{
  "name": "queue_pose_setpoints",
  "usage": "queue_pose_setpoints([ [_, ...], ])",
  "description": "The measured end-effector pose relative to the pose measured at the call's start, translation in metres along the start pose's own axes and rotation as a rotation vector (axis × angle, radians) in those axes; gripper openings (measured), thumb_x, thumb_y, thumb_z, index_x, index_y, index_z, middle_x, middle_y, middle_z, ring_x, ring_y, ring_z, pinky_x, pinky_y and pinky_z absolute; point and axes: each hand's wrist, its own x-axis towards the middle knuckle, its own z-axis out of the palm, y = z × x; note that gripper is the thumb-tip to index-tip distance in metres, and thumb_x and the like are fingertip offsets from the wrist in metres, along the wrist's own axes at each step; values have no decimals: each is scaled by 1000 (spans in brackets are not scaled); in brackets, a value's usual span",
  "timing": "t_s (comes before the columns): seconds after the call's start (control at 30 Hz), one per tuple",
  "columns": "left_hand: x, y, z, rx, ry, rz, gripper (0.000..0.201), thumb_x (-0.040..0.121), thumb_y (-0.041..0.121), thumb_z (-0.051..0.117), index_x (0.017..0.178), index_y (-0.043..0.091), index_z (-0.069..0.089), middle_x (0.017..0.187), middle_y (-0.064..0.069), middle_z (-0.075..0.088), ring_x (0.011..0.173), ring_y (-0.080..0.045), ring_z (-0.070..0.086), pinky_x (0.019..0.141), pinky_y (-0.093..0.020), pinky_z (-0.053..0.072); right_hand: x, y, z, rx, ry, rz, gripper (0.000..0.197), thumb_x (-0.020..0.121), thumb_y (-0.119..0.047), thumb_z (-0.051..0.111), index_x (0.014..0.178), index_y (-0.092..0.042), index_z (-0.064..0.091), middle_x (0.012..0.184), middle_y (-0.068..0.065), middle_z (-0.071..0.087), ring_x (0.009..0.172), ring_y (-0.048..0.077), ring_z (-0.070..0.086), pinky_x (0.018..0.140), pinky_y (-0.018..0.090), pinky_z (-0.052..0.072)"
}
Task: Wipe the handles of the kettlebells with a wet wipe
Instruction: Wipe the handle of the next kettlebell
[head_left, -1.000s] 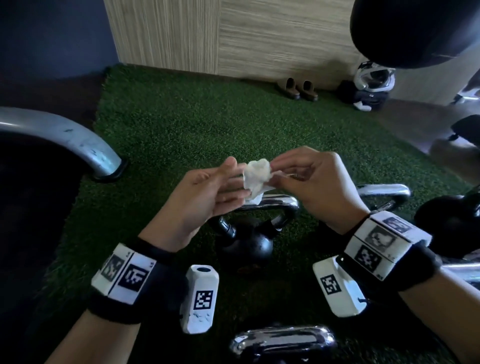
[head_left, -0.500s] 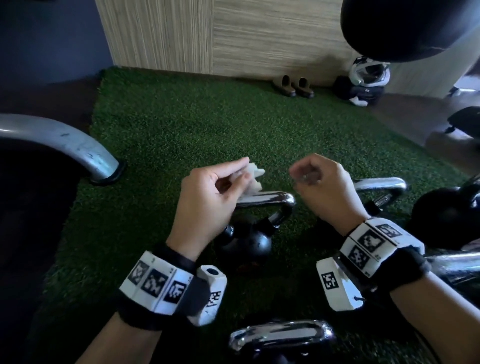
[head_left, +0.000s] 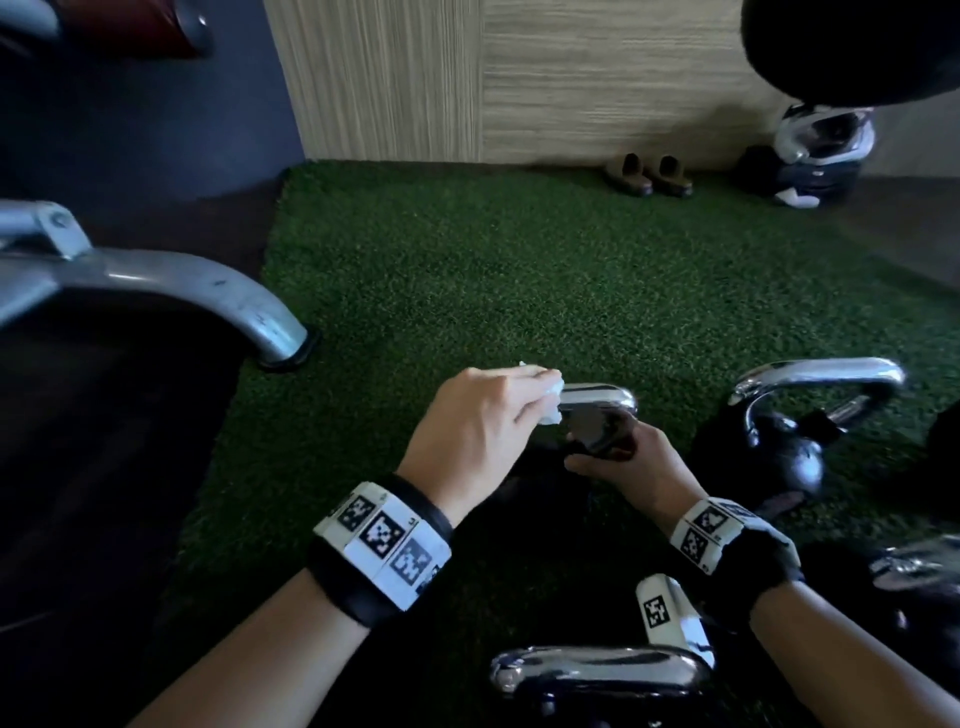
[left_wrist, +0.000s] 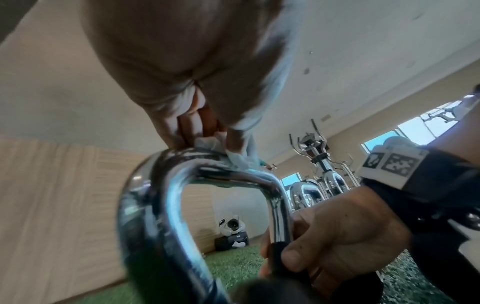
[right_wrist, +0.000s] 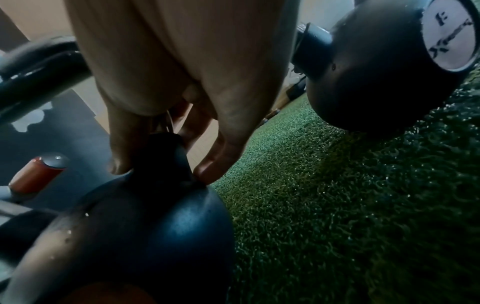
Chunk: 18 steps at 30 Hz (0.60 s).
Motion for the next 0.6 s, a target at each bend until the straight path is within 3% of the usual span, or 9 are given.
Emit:
queue_pose_setpoints([
  [0.1, -17, -9, -7, 8, 91, -14, 11, 99, 16, 68, 106, 14, 75, 103, 13, 78, 93, -7, 75, 78, -35, 62, 0, 5, -2, 16, -4, -1, 29, 67, -11, 94, 87, -20, 74, 88, 3, 79, 79, 8, 71, 78, 21, 56],
  [0.17, -23, -8, -4, 79, 112, 22, 21, 96, 14, 72, 117, 14, 76, 119, 8, 76, 106, -10, 74, 88, -33, 62, 2, 11, -3, 0, -16, -11, 31, 66, -19, 95, 90, -22, 76, 90, 1, 79, 85, 12, 72, 85, 29, 57],
  [0.23, -26, -11, -1, 21, 154, 15, 28, 95, 11, 73, 123, 12, 75, 126, 8, 73, 115, -4, 69, 97, -25, 57, 3, 15, -2, -20, -10, -11, 35, 65, -26, 96, 94, -26, 77, 93, 0, 78, 91, 17, 74, 90, 34, 57],
  [0.3, -33, -22, -2, -128, 239, -73, 27, 96, 9, 72, 123, 9, 75, 120, 19, 70, 110, 7, 68, 97, -15, 54, 2, 16, -1, -19, 6, -19, 35, 66, -28, 96, 94, -29, 77, 94, -1, 79, 94, 19, 75, 93, 36, 57],
  [0.37, -46, -36, -2, -220, 314, -169, 27, 96, 10, 72, 123, 7, 74, 116, 20, 69, 106, 11, 68, 93, -18, 57, 1, 16, 1, 1, 19, -36, 33, 67, -26, 96, 94, -29, 77, 95, -2, 79, 95, 20, 75, 94, 36, 57],
  [0.43, -58, -43, 1, -226, 348, -186, 29, 96, 9, 72, 125, 5, 72, 121, 8, 71, 110, 3, 70, 94, -24, 59, -1, 16, 2, 28, 27, -37, 32, 68, -23, 95, 93, -28, 77, 95, -2, 79, 94, 19, 75, 93, 33, 57],
  [0.5, -67, -44, 8, -228, 363, -161, 31, 96, 8, 71, 126, 4, 71, 127, -2, 71, 117, -6, 69, 98, -24, 57, -3, 16, 3, 49, 36, -43, 31, 68, -21, 94, 93, -28, 77, 93, -2, 79, 91, 13, 74, 91, 31, 55],
  [0.6, -75, -49, 20, -442, 396, -284, 31, 97, 9, 68, 128, 4, 69, 127, -3, 71, 118, -12, 70, 100, -26, 56, -6, 16, 3, 78, 39, -40, 30, 69, -18, 93, 94, -26, 78, 96, -1, 80, 94, 13, 74, 94, 33, 56],
])
